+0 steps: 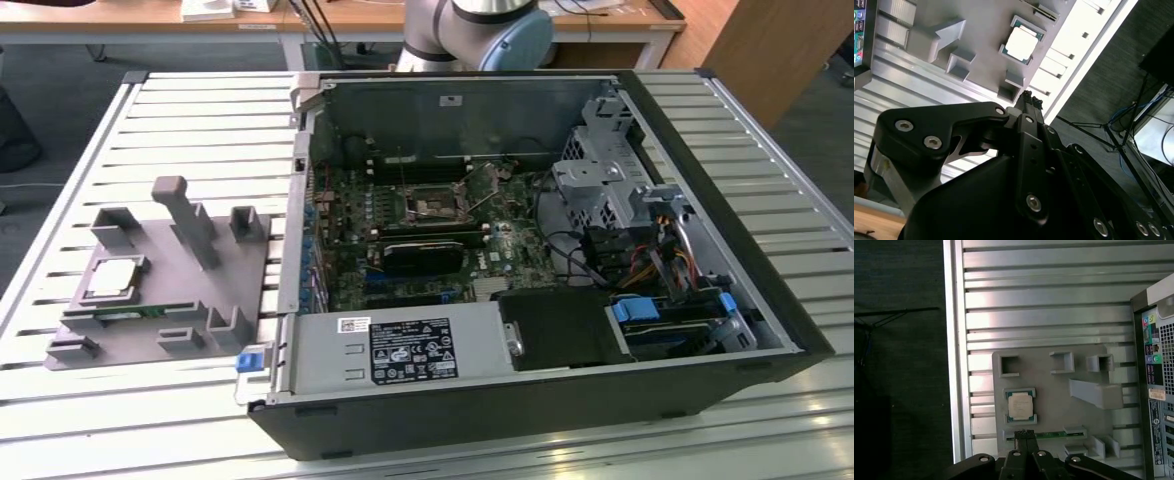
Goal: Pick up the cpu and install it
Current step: 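Pick up the cpu and move it towards the insertion slot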
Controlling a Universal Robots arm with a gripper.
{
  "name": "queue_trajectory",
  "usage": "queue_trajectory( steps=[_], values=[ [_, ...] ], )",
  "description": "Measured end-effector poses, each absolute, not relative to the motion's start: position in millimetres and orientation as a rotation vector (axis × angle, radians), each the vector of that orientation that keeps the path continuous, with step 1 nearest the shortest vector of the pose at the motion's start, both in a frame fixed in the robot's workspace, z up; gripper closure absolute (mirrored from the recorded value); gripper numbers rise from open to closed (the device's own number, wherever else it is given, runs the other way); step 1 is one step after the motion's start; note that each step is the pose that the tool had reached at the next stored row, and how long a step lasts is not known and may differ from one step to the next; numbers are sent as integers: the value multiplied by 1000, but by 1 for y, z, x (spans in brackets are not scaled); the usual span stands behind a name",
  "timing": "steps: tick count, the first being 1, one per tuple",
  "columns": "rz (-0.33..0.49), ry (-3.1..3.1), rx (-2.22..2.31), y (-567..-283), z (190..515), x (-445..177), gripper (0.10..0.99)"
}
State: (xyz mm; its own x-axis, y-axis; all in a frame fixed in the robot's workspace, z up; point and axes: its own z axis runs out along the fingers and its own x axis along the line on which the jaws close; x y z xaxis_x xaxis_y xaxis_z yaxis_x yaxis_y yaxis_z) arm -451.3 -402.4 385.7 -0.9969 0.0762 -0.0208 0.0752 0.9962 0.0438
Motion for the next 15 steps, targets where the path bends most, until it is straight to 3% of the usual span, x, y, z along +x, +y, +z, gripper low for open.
queue_trajectory(
  steps=[15],
  values=[
    [67,3117,118,-403,377,-451,980]
  ],
)
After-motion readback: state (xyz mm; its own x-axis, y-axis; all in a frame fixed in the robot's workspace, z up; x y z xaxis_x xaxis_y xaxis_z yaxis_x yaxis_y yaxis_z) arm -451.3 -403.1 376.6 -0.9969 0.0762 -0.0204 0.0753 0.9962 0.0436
